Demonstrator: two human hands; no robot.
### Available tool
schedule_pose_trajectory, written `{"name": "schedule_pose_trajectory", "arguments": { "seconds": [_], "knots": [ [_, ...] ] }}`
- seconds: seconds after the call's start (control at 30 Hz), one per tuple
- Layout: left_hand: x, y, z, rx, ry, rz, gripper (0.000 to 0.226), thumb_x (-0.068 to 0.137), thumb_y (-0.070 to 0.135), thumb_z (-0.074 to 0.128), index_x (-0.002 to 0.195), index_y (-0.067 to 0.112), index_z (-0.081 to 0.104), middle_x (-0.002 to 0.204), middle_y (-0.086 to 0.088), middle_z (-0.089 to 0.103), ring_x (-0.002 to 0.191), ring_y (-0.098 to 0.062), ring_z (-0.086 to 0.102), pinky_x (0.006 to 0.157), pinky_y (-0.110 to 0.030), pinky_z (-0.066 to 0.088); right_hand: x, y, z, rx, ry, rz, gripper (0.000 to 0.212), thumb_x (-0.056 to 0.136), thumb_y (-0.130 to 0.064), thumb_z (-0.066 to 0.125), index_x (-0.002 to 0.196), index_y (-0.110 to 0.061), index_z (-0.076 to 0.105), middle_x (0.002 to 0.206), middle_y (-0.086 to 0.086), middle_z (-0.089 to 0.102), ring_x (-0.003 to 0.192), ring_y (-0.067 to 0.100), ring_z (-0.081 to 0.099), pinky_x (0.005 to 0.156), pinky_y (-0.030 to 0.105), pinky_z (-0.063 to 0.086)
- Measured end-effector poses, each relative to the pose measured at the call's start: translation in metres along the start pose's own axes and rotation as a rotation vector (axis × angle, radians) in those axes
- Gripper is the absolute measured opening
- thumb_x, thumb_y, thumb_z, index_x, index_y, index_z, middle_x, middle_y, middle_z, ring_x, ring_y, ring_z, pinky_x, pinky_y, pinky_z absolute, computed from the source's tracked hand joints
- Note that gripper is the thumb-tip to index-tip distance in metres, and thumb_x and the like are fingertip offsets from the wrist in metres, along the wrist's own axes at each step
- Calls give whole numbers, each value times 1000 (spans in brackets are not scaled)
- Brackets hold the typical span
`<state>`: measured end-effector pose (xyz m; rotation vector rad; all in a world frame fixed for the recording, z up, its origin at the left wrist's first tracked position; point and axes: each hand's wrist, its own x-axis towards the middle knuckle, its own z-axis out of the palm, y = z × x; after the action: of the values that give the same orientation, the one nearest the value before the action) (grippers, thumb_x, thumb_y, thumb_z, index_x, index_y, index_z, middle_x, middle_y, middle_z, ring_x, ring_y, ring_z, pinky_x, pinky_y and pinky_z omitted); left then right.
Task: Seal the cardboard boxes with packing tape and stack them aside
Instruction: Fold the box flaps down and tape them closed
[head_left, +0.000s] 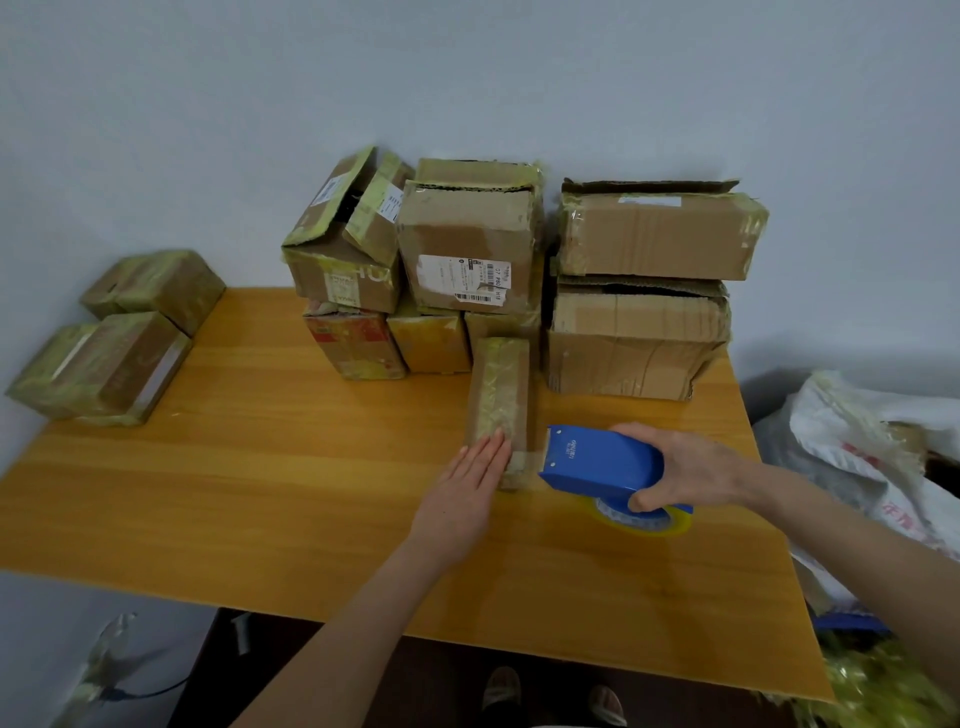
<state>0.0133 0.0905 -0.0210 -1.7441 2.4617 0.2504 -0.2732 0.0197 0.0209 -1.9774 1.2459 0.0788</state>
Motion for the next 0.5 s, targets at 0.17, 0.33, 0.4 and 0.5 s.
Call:
{"name": "schedule_pose_trajectory", "arguments": {
  "seconds": [0.17, 0.33, 0.4, 0.5],
  "knots": [
    [1, 0, 5, -18, 39, 1, 88, 93, 10, 46, 142, 18, -27, 150, -1, -31, 144, -15, -21, 120, -32, -10, -2, 6, -5, -219, -27, 97, 66, 73, -45, 73, 124, -51, 31, 109, -12, 58, 95, 13, 57, 83, 35, 52],
    [3, -1, 7, -13, 30, 11, 93, 93, 15, 51, 145, 21, -26, 154, -2, -29, 144, -15, -21, 121, -34, -7, 19, -13, 18, -368, -27, 123, 69, 74, -52, 66, 135, -41, 35, 102, -11, 58, 90, 16, 52, 68, 31, 47],
    [3, 0, 7, -20, 32, 23, 92, 92, 14, 50, 146, 21, -24, 156, -3, -26, 145, -17, -20, 121, -34, -7, 28, -19, 21, -384, -43, 141, 69, 74, -53, 65, 135, -41, 35, 102, -10, 58, 90, 16, 51, 67, 30, 46],
    [4, -2, 8, -3, 20, 35, 92, 92, 13, 50, 146, 21, -23, 156, -3, -26, 145, -17, -20, 121, -34, -7, 39, -30, 15, -405, -83, 166, 71, 71, -52, 66, 135, -43, 35, 105, -6, 59, 94, 17, 51, 74, 33, 51]
  ]
}}
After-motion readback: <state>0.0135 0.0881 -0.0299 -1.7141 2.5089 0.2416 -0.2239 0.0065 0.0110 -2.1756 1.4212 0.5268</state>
